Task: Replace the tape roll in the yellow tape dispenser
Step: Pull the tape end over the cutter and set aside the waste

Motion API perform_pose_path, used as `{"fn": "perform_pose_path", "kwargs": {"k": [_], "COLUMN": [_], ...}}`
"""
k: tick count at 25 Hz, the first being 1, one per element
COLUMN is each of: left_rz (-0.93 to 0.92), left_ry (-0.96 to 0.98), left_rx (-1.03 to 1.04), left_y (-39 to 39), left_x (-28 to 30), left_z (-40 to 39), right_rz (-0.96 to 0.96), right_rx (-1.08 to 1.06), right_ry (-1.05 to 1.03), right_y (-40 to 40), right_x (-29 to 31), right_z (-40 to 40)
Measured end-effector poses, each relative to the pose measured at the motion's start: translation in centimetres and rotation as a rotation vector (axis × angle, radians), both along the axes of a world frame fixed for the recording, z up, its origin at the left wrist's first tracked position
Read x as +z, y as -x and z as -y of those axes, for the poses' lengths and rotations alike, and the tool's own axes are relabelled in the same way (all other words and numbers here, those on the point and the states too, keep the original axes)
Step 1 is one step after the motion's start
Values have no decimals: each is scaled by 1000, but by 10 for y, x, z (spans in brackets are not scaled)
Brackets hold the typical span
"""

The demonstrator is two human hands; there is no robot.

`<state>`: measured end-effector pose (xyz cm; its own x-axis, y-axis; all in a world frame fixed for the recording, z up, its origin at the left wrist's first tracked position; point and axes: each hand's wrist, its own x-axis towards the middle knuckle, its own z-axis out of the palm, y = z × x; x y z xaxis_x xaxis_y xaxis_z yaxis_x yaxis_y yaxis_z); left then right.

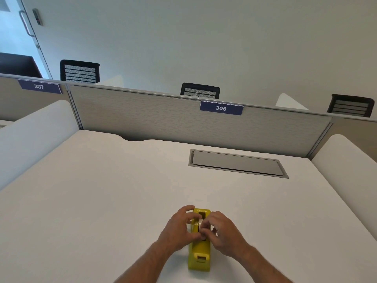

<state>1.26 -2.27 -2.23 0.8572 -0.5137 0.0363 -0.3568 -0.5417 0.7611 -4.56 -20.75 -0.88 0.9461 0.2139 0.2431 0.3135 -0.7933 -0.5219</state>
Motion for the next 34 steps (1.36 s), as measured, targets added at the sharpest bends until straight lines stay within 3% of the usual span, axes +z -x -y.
{"fn": "perform_pose_path", "kwargs": {"k": [17,34], "left_rz": [26,257], "left_ry": [-69,-340], "left_rx": [-19,-184], "left_y": [1,-2], "left_x": [2,10], "left_z": [-1,-5], "right_rz": [-19,13], "right_rx": [-32,-74], "right_ry": [-36,-108], "right_y": [21,28], "right_x": [-5,-16], "right_z": [-9,-5]}}
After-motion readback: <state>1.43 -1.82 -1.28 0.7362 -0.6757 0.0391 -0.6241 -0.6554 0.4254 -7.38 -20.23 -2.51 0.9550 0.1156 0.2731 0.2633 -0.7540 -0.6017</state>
